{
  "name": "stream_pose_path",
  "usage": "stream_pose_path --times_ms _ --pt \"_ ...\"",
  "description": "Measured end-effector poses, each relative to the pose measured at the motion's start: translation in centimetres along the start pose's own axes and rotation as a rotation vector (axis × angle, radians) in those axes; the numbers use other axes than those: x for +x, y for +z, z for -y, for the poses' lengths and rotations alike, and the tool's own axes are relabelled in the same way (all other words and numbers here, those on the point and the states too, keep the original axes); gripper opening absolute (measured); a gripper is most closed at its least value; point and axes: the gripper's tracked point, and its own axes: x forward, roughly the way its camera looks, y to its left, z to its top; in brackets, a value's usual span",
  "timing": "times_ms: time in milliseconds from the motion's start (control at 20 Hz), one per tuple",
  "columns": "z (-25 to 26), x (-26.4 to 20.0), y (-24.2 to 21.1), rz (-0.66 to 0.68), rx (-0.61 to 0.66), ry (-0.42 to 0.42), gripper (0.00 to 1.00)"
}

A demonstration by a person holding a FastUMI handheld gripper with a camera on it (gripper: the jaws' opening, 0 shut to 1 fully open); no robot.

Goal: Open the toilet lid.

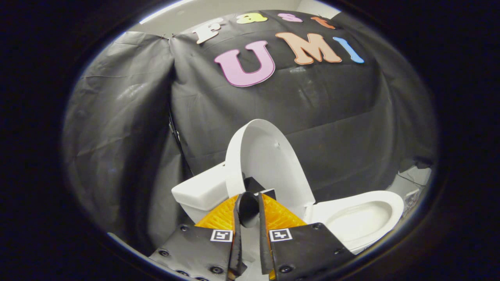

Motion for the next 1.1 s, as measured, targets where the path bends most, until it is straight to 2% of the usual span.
stream_pose_path --times_ms 350,750,950,1100 --pt "-1.4 0.9 -0.7 -0.015 -0.051 0.028 0.20" --pt "-1.4 0.8 -0.6 -0.008 -0.077 0.020 0.20" --pt "-1.0 0.3 0.0 0.015 -0.100 -0.020 0.29" --pt "-1.8 0.2 0.1 0.016 -0.095 0.005 0.35"
